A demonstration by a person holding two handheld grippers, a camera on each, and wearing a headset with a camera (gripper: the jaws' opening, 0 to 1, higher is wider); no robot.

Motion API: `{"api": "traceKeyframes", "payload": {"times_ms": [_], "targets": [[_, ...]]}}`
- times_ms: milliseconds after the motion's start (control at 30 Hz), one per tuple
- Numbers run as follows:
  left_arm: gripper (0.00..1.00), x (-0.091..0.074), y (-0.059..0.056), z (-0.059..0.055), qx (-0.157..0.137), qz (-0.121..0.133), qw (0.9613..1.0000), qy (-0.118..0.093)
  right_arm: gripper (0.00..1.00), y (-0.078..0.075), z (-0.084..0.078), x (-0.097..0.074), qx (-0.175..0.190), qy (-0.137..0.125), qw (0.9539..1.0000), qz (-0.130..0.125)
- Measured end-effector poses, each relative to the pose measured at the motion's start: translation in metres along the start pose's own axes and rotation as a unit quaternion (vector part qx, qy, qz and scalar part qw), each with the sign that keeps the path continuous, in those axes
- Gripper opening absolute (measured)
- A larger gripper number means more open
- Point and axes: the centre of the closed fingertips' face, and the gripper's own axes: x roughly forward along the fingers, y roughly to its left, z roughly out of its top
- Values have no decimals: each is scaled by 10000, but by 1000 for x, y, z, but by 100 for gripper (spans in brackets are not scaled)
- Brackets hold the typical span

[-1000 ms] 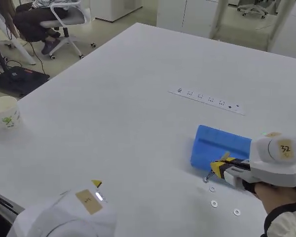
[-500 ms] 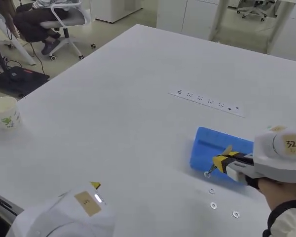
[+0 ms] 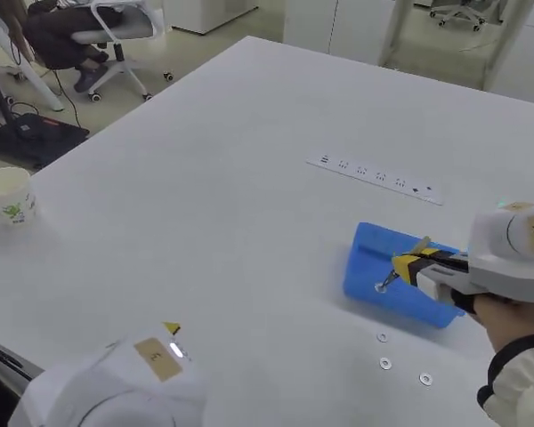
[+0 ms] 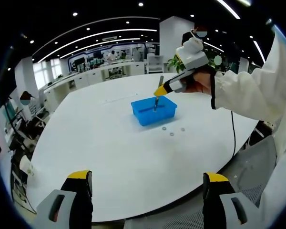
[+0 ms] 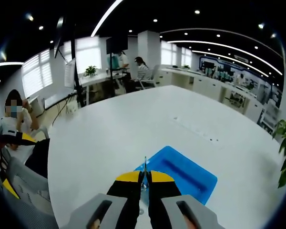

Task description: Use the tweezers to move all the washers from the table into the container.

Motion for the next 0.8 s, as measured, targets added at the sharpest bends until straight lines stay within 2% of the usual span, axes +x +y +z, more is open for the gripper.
{"api": "traceKeyframes", "payload": {"times_ms": [333, 800], "targets": [[99, 3, -1, -2, 12, -30, 10000, 72, 1, -20, 9, 7, 105, -124, 9997, -185], [99, 6, 1, -6, -51, -31, 9998, 164, 1, -27, -5, 34, 138, 47, 9996, -259]]}}
